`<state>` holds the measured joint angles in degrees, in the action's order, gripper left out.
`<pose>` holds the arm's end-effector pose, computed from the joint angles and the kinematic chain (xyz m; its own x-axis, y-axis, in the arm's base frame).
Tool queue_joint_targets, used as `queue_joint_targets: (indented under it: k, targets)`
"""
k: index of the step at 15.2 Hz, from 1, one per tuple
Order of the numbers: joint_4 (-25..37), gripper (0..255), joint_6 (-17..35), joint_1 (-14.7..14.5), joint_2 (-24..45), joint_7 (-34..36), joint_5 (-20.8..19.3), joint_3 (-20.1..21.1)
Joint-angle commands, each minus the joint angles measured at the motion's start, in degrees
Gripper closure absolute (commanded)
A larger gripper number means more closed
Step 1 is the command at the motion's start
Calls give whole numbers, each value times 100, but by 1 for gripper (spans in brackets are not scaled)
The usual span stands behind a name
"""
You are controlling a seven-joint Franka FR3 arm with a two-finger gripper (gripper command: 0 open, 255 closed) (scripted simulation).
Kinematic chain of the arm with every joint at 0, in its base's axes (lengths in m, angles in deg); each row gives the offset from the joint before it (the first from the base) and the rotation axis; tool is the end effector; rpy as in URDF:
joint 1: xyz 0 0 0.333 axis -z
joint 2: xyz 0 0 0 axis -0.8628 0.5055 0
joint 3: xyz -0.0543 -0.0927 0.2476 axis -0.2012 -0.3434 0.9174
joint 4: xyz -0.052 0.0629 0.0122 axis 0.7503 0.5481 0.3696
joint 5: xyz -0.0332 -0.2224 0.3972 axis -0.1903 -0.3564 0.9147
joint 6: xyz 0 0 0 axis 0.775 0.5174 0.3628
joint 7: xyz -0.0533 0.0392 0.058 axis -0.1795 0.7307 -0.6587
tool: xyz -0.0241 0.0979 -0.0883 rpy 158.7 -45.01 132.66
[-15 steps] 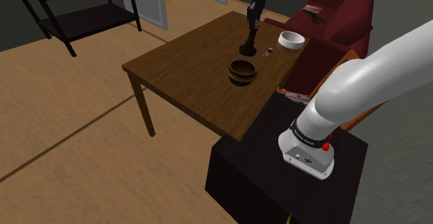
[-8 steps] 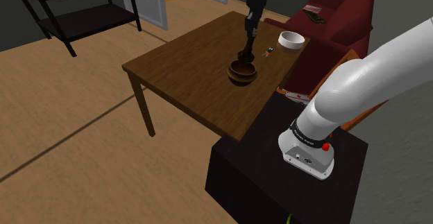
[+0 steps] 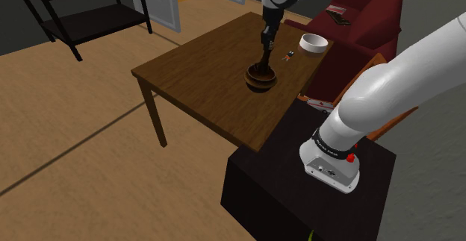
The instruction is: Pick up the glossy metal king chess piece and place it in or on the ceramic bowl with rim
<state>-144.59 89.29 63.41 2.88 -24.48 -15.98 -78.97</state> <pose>0.4753 -0.1354 0.3042 0.9778 0.1988 -0.0658 0.2079 -0.9598 0.1886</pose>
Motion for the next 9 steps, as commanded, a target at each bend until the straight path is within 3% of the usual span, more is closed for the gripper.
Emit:
queue_joint_targets:
  k: [1, 8, 9]
  targets:
    - [-69, 255, 118, 3, 47, 29, -18, -4]
    - [-69, 255, 118, 3, 47, 29, -18, -4]
    - [-69, 0, 118, 3, 47, 29, -18, -4]
